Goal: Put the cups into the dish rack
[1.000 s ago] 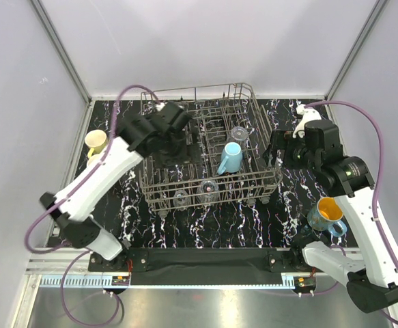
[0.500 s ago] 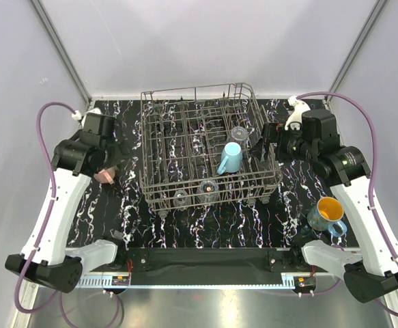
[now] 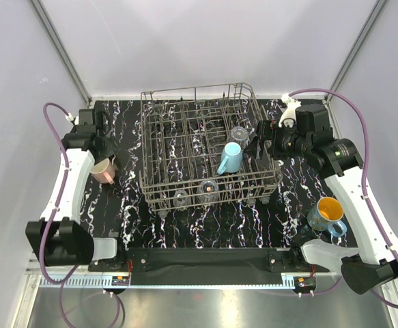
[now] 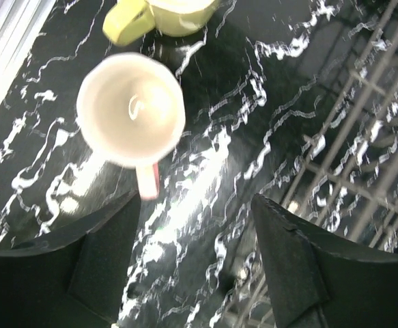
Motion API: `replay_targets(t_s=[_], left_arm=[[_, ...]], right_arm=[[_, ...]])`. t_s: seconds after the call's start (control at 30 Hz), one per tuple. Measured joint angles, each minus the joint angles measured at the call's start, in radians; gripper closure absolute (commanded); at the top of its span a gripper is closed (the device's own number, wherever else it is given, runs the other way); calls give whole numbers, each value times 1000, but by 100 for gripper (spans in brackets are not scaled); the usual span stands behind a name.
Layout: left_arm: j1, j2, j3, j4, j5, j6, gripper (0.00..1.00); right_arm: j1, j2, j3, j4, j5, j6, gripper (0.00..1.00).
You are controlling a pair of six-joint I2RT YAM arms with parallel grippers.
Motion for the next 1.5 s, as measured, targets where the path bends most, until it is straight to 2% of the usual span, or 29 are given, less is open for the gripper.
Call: replay_targets(t_s=[0.53,0.67,0.87,0.9,1.1,1.13,1.17,1.37,1.5], left_arm=[[89,213,-74,169,52,2,35],[97,280,-74,185,67,-2,41],[103,309,-74,195,71,-12,57],[103,309,-74,199,71,-14,66],[107,302,-93,213,69,-22,85],[107,295,-99,216,68,-24,95],[108,288,-103,214,65,-24,100],[113,212,-164,212,79,-33,100],[113,115,-200,161,143,-43,100]], right_arm=[[0,29,20,-14,20,-8,0],[0,34,19,-14,23,-1,0],[0,35,18,-15,27,23,1],[0,35,18,-15,27,23,0],[0,56,19,-42,27,17,0],[0,60,20,-48,28,14,0],[0,61,21,-51,28,10,0],[0,49,22,-58,18,-2,0],[0,41,24,-59,-4,-2,0]])
